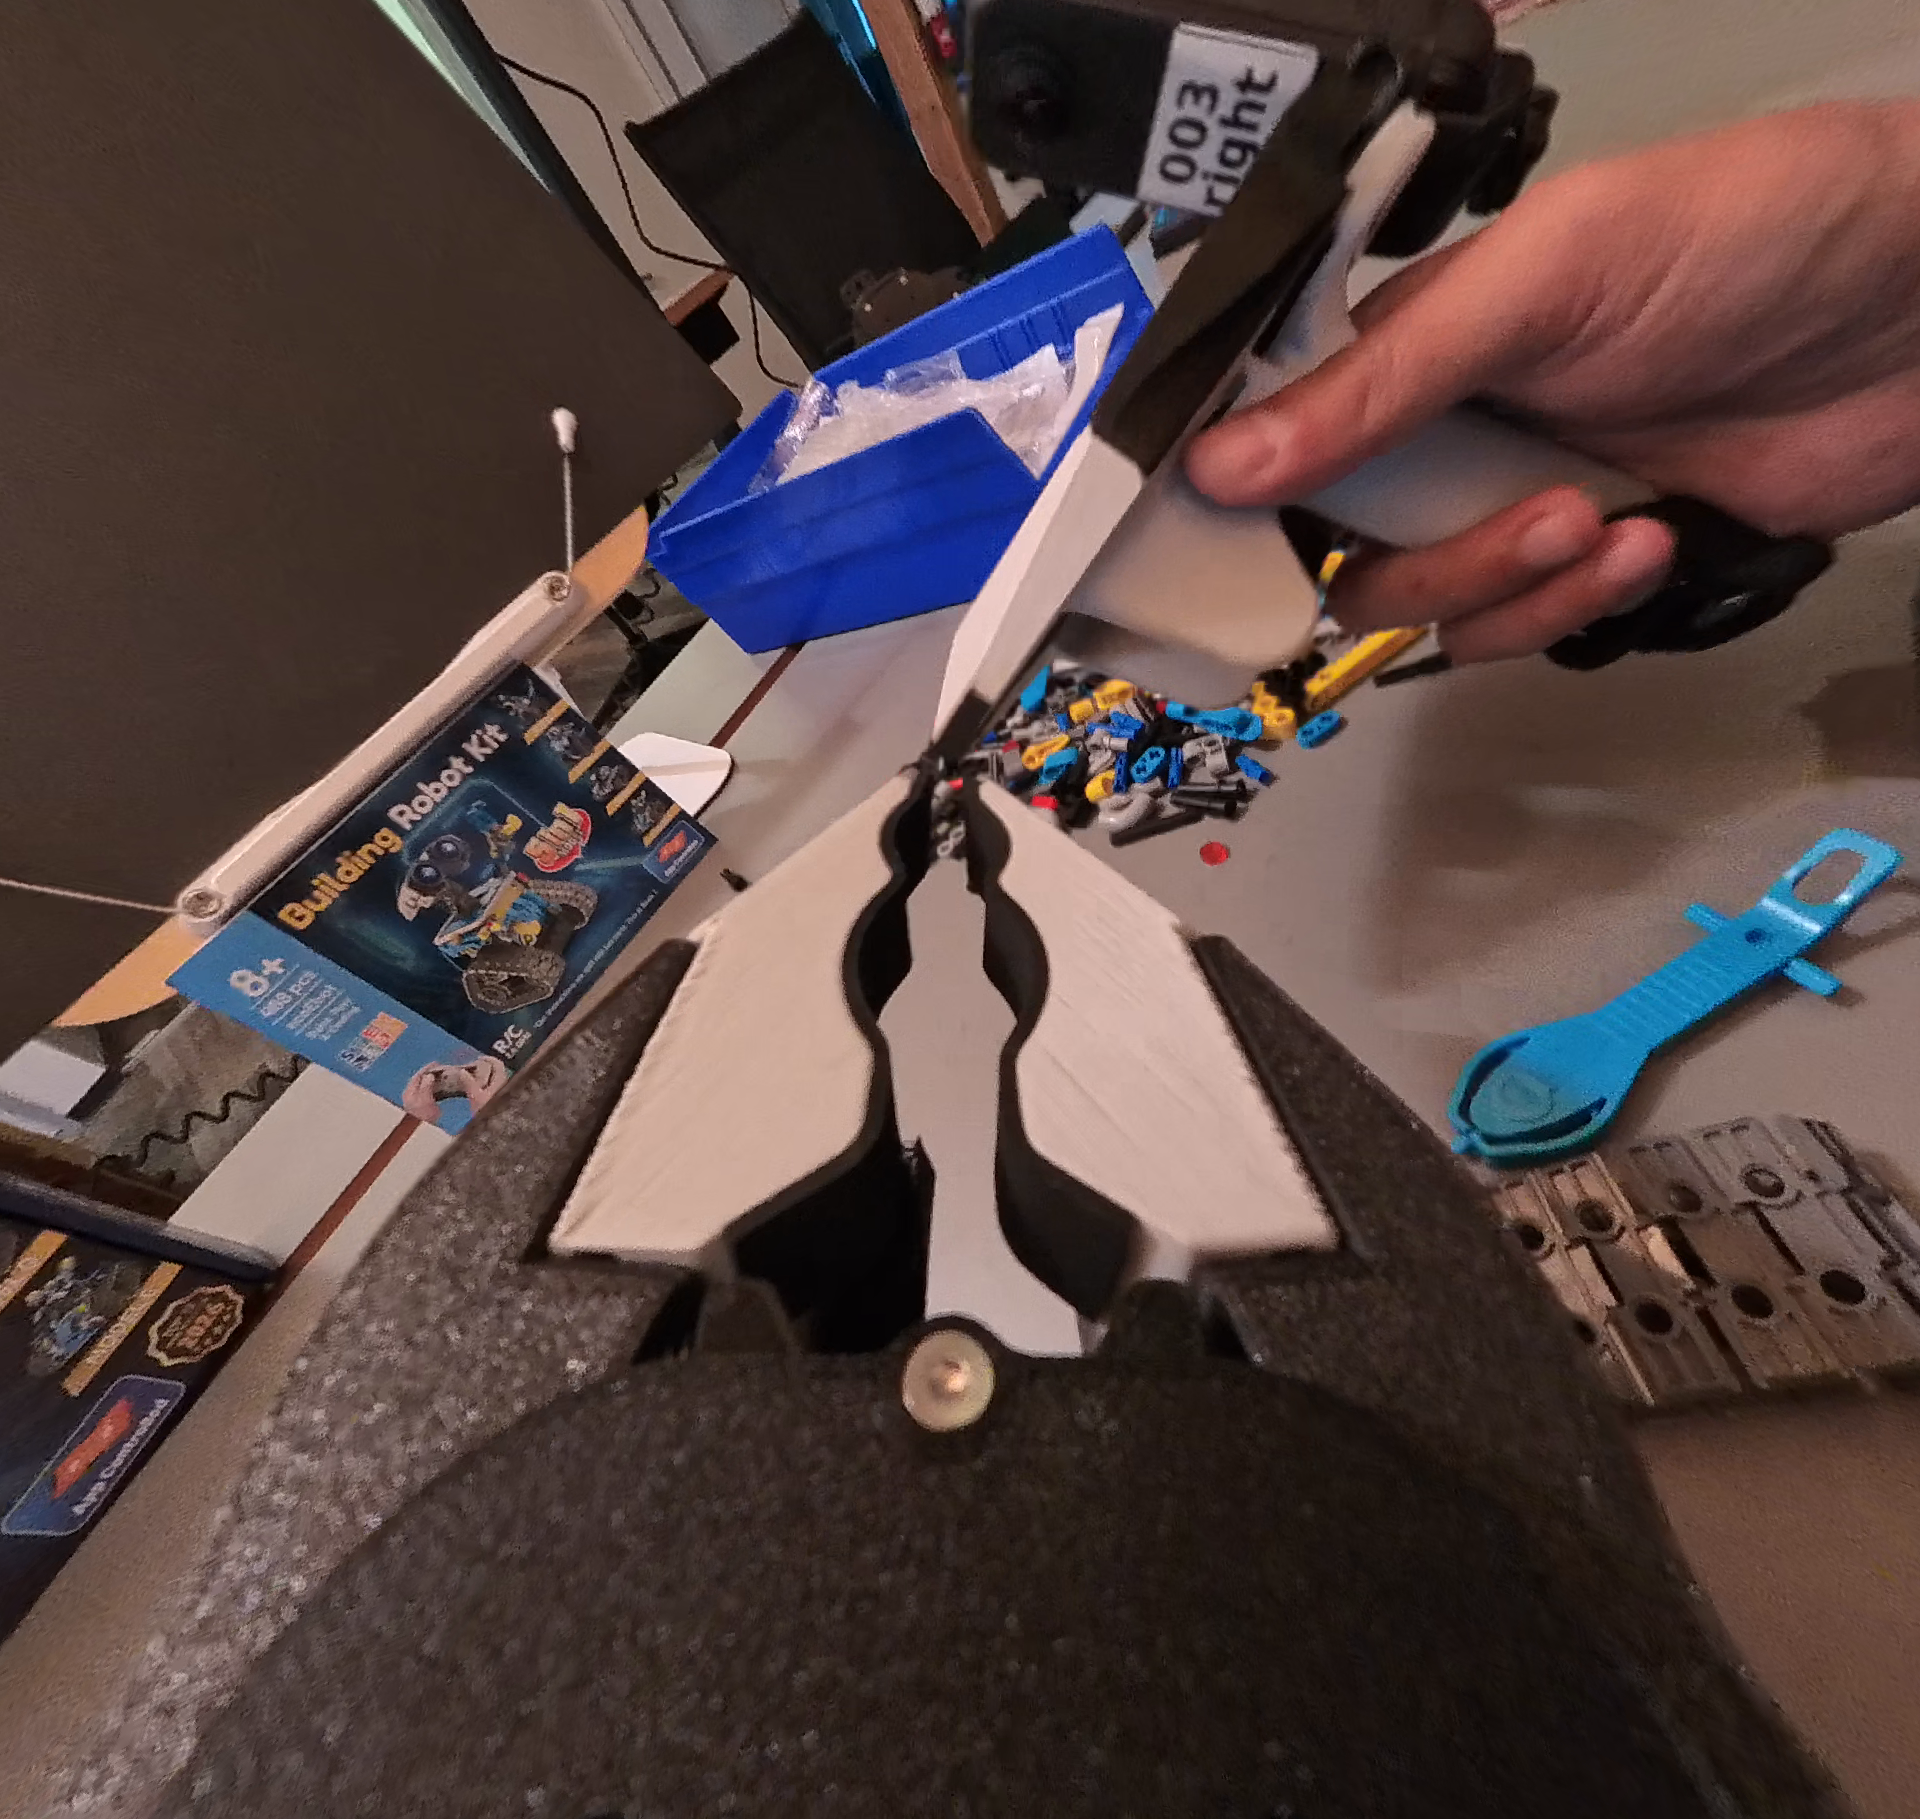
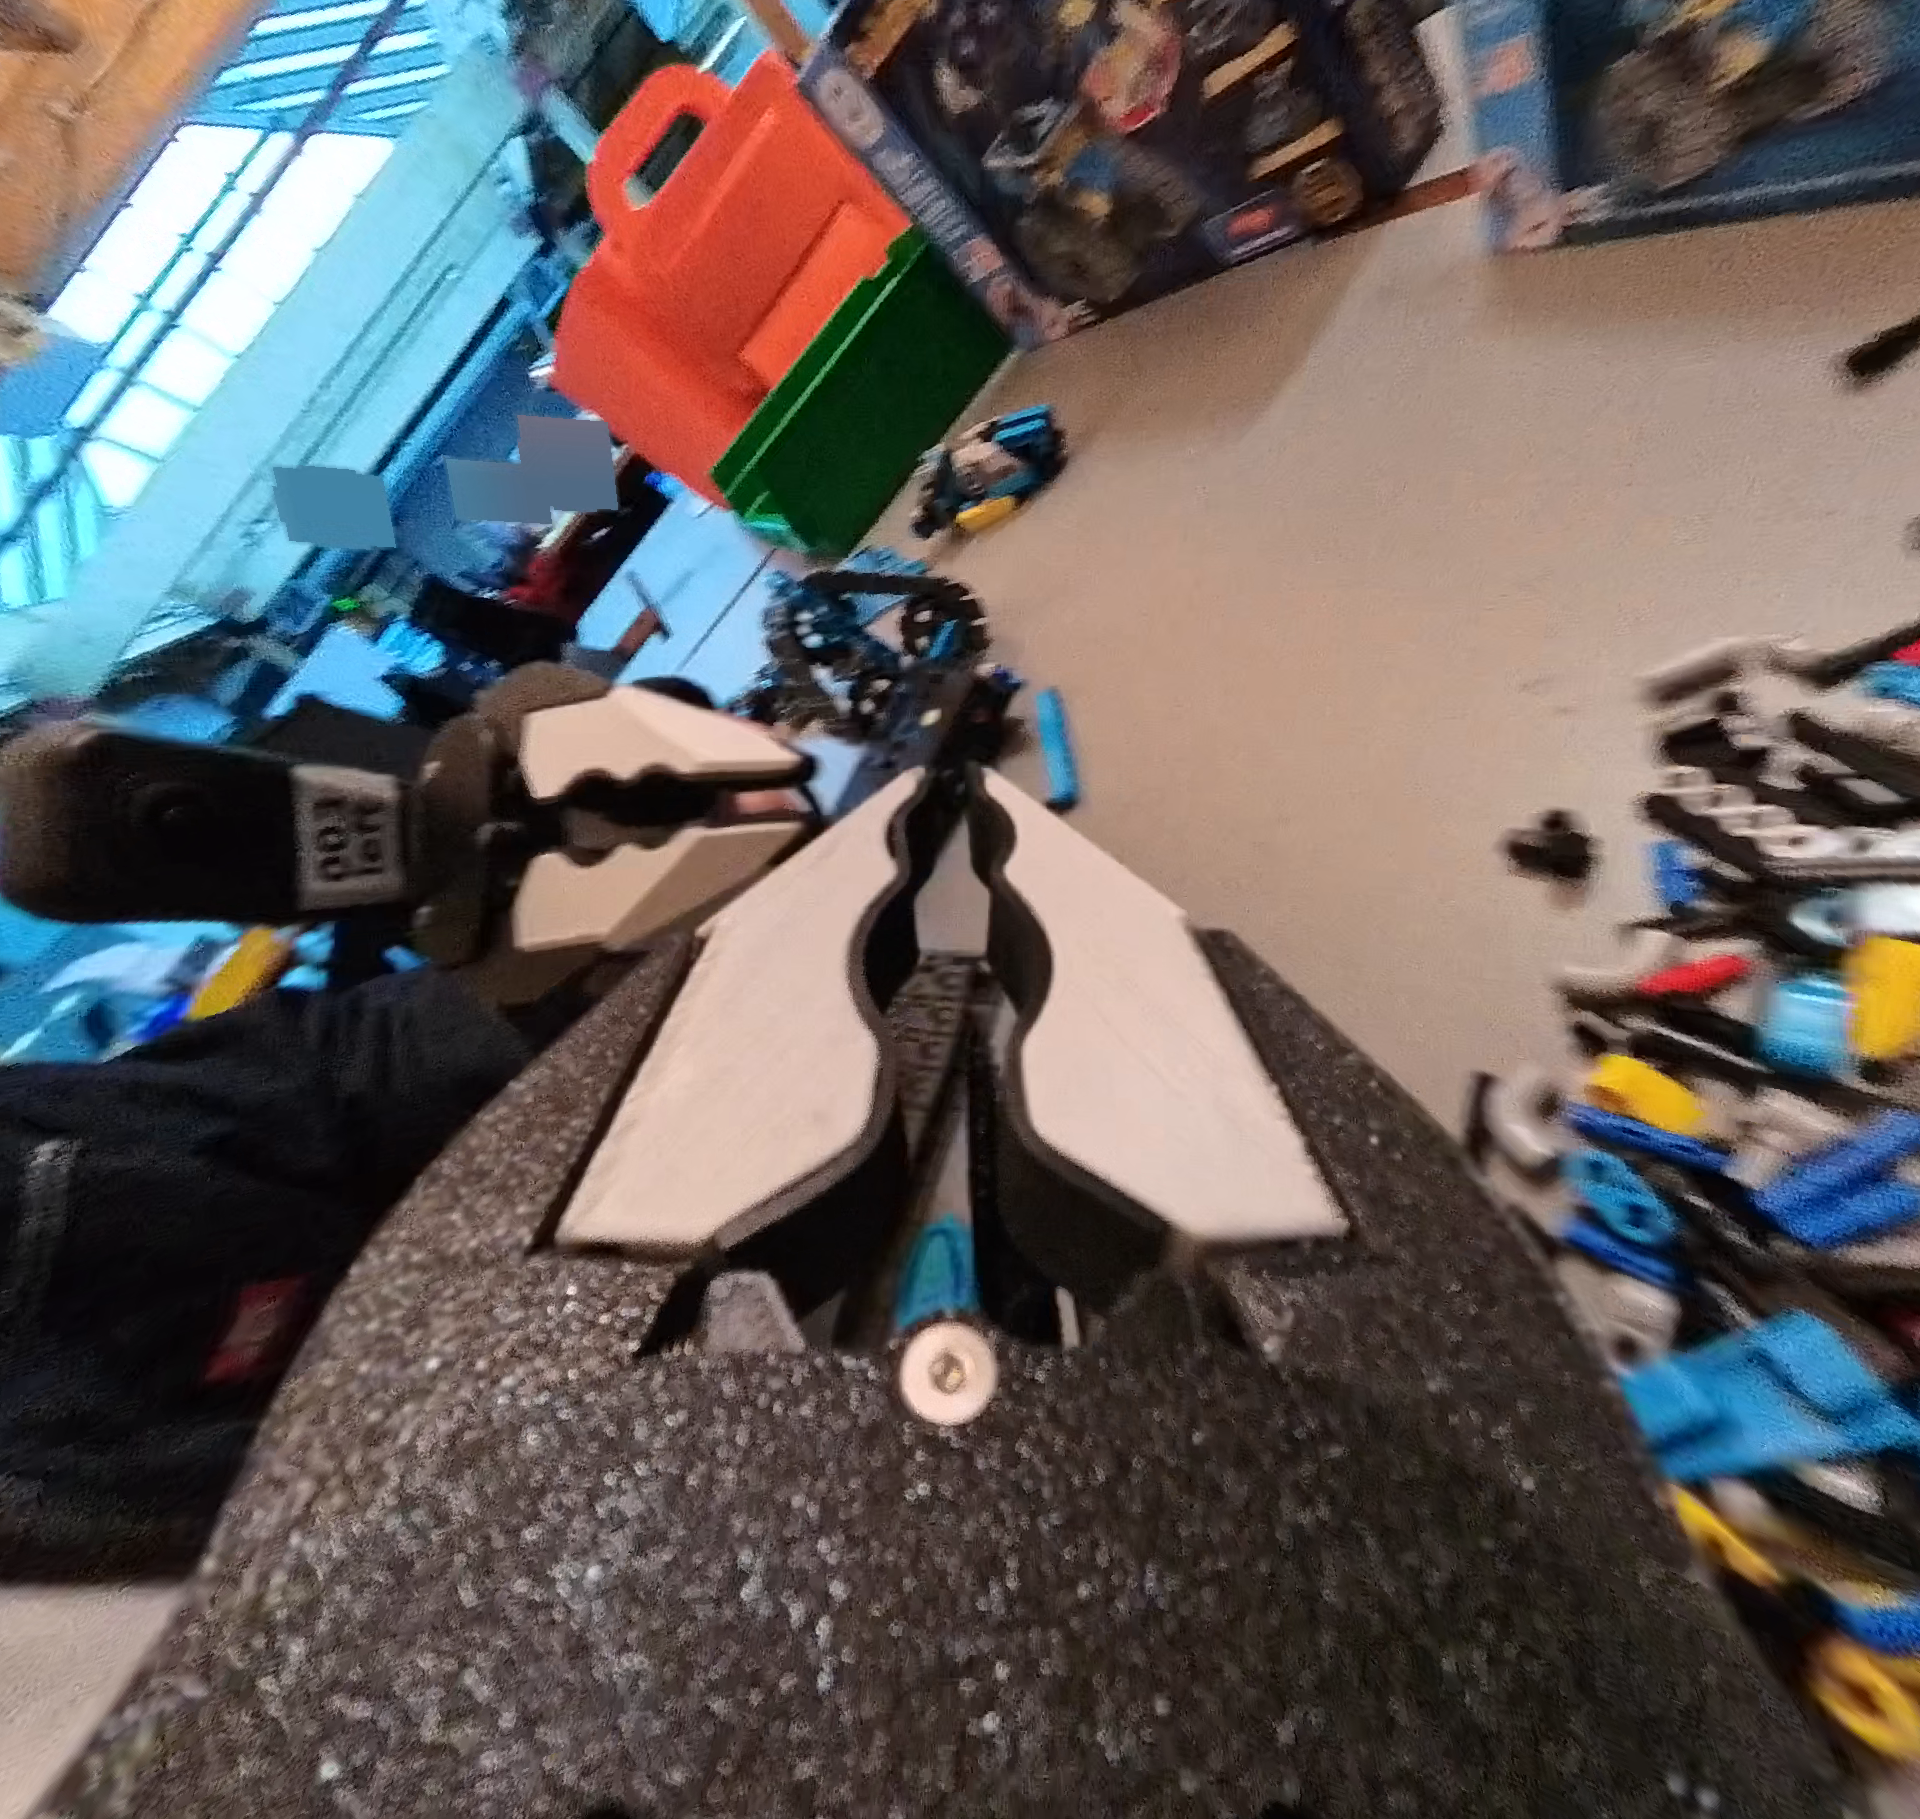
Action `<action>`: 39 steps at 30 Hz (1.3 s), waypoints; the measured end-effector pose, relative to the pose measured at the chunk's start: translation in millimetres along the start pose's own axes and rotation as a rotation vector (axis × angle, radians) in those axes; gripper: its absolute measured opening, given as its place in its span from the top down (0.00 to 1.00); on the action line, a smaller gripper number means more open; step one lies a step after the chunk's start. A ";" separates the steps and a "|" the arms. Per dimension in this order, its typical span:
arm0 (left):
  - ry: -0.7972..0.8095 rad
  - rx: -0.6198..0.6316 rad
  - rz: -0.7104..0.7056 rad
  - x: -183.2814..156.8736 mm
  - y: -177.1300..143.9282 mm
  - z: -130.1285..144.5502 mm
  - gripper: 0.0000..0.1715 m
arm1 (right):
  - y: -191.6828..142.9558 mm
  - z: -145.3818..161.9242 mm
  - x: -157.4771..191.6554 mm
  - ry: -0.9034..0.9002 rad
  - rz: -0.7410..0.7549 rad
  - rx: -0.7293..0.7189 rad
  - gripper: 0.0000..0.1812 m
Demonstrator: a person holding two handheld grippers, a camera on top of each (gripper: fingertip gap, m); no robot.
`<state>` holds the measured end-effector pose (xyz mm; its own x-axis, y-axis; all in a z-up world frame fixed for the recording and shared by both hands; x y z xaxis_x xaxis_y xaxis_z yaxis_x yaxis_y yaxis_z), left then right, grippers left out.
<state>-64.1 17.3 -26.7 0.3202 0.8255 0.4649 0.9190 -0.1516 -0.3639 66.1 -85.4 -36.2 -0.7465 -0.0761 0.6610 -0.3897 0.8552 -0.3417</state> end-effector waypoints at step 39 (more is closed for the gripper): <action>-0.472 0.055 -0.153 36.2 -111.7 90.7 0.97 | 166.6 -7.4 -13.8 -0.485 0.407 0.590 0.96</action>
<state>-176.1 113.4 -42.4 0.0319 0.9940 0.1049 0.9297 0.0090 -0.3681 15.5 62.0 -97.3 -0.9840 -0.1475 0.0998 -0.1584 0.4678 -0.8695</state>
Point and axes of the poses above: each gripper's, where its closed fingertips meet, y out along the fingers, z out of its underside, x = y × z across the jaws, the point moved 9 cm from there along -y, back along the fingers, and after that the axes turned 13 degrees about x, right-handed, at the moved point
